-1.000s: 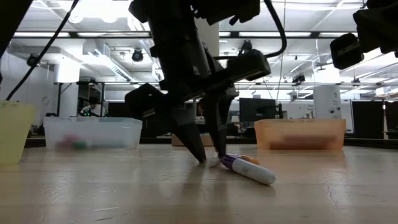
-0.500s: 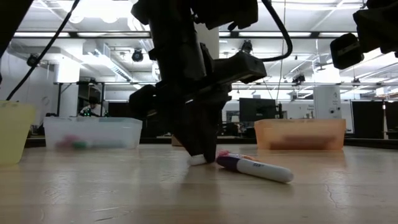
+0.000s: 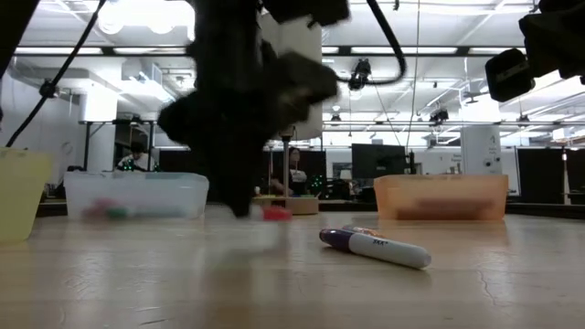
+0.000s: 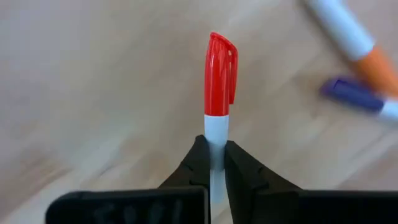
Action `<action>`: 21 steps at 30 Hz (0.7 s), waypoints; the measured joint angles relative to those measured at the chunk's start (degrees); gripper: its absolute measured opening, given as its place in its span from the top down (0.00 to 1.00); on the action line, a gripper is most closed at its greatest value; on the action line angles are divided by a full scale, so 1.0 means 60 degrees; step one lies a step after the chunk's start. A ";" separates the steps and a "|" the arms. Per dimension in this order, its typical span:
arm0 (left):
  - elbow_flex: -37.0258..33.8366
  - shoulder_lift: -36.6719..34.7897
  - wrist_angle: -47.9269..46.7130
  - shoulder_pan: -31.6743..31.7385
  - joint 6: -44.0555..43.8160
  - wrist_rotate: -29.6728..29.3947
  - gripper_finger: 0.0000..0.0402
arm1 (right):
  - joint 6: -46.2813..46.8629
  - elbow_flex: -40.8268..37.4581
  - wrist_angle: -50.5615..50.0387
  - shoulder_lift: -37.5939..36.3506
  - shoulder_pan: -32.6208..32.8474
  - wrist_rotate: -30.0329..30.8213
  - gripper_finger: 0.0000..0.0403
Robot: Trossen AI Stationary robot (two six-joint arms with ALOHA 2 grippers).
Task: Pick & Place Markers
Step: Put the small red highlighter pen into the yellow bin
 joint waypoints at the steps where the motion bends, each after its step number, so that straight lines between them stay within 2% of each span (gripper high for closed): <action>1: 0.0007 -0.0156 -0.0283 -0.0030 0.0111 -0.0020 0.95 | 0.0000 -0.0001 -0.0002 0.0000 0.0001 0.0000 0.98; 7: 0.0015 -0.1275 -0.1459 -0.0353 0.1087 -0.0003 0.96 | 0.0000 -0.0001 0.0000 0.0004 0.0004 0.0000 0.98; 12: 0.0029 -0.2492 -0.2944 -0.1367 0.1192 -0.0073 0.96 | 0.0000 -0.0001 0.0000 0.0004 0.0000 0.0000 0.98; 17: -0.0285 -0.3762 -0.3685 -0.2818 0.0056 -0.0856 0.96 | -0.0002 0.0000 0.0000 0.0004 0.0004 -0.0002 0.98; 21: -0.0996 -0.4558 -0.3727 -0.4049 -0.1790 -0.1324 0.96 | 0.0000 0.0000 0.0000 0.0004 0.0003 0.0000 0.98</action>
